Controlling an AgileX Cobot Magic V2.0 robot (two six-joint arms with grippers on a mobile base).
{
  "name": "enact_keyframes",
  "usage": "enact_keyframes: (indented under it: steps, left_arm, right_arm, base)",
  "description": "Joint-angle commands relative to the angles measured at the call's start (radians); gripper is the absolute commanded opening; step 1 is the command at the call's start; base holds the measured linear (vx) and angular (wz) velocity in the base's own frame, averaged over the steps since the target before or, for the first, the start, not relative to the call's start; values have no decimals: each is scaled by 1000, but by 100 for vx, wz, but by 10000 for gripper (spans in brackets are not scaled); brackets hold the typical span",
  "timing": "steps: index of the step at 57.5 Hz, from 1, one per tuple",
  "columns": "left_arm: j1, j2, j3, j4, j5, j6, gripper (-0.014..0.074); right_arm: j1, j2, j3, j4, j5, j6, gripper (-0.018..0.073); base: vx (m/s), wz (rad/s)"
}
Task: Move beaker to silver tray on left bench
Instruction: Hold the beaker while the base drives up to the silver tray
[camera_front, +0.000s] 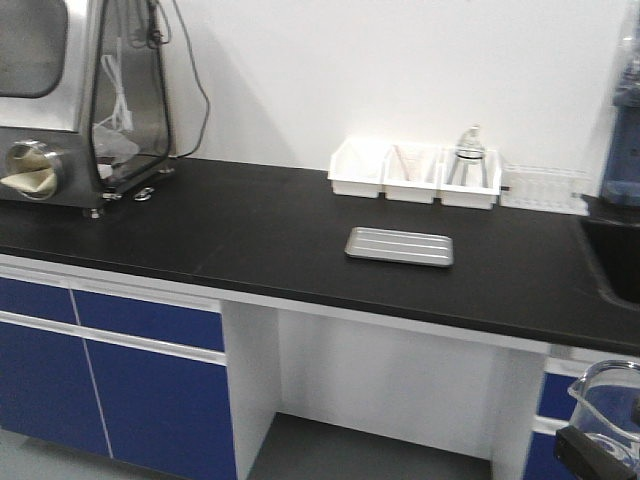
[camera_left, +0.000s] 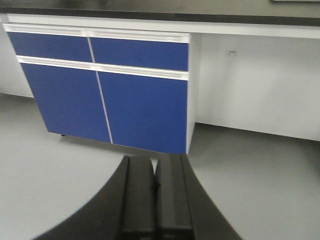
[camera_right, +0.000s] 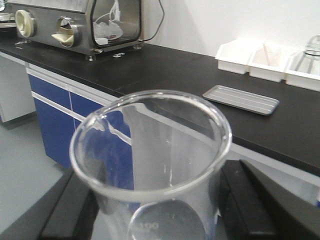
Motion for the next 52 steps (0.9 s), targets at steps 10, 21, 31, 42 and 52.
enact_keyframes:
  steps: [10, 21, 31, 42, 52]
  left_arm:
    - [-6, -16, 28, -1, -77, -1, 1]
    - [-6, -16, 28, -1, -77, -1, 1]
    - [-6, -16, 28, -1, -77, -1, 1]
    - [-6, -16, 28, -1, -77, -1, 1]
    - [-6, -16, 28, -1, -77, -1, 1]
  right_arm:
    - [-6, 0, -31, -25, 24, -9, -8]
    - [-6, 0, -31, -25, 24, -9, -8]
    - [-6, 0, -31, -25, 24, -9, -8]
    - [-6, 0, -31, -25, 24, -9, -8]
    - [-6, 0, -31, -25, 24, -9, -8]
  base:
    - [35, 26]
    - [38, 14]
    - [41, 5]
    - [43, -4]
    - [44, -17]
